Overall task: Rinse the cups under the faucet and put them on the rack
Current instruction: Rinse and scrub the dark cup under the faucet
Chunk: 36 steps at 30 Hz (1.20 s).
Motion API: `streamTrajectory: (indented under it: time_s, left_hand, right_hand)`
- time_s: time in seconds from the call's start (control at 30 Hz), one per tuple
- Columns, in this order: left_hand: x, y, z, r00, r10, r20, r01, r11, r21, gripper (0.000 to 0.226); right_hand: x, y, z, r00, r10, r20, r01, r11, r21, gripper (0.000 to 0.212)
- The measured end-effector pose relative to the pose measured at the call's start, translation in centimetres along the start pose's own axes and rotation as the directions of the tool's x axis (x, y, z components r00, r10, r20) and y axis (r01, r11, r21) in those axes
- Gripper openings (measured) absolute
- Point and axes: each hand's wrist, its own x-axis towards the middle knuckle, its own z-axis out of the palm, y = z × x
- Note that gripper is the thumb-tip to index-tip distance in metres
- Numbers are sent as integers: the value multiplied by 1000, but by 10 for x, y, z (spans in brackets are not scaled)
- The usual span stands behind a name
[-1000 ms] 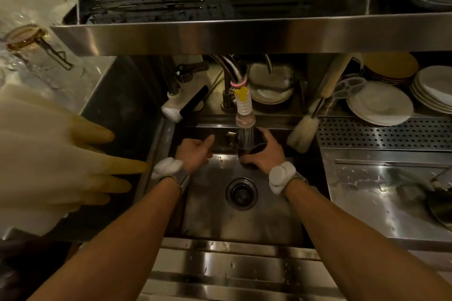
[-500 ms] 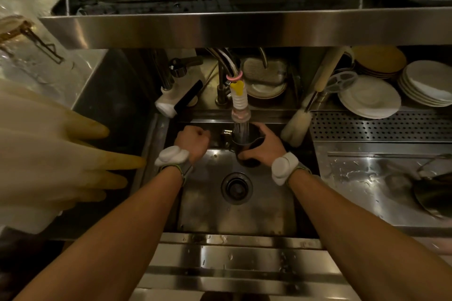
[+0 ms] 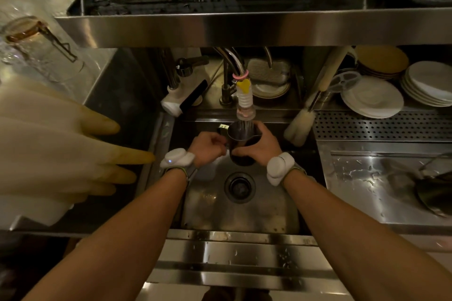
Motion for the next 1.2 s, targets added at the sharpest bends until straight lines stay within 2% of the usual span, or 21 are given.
streamTrajectory:
  time_s: [0.13,0.27,0.33,0.5,0.8,0.93,1.2]
  left_hand:
    - [1,6,9,999,51,-9,-51,998,37,28]
    - [2,1,4,1000,5,10,-6,994,108,21]
    - [1,1,2,999,8,33,-13,991,136,15]
    - [-6,5,0,999,32,26,-37,979,199,13]
    - [-15,10,-13,998,53,33,-60,970,234,11]
    - [-17,8,-16,998,54,34,-60,967,247,12]
    - [-20,-1,-19,998,47,32,-54,967,249,20]
  right_hand:
    - [-1,4,-17,998,26,-63,-27,1000,-13,84]
    - [-3,0,-18,999,38,-8,-39,975,-218,99]
    - [-1,0,-15,999,54,1,-51,962,-269,107]
    - [0,-13,-25,999,44,14,-34,912,-409,106]
    - [-12,-35,-48,989,86,117,28,679,-734,90]
    - [-11,-39,-50,987,100,130,46,590,-806,87]
    - [-13,-44,-45,986,104,127,56,513,-857,78]
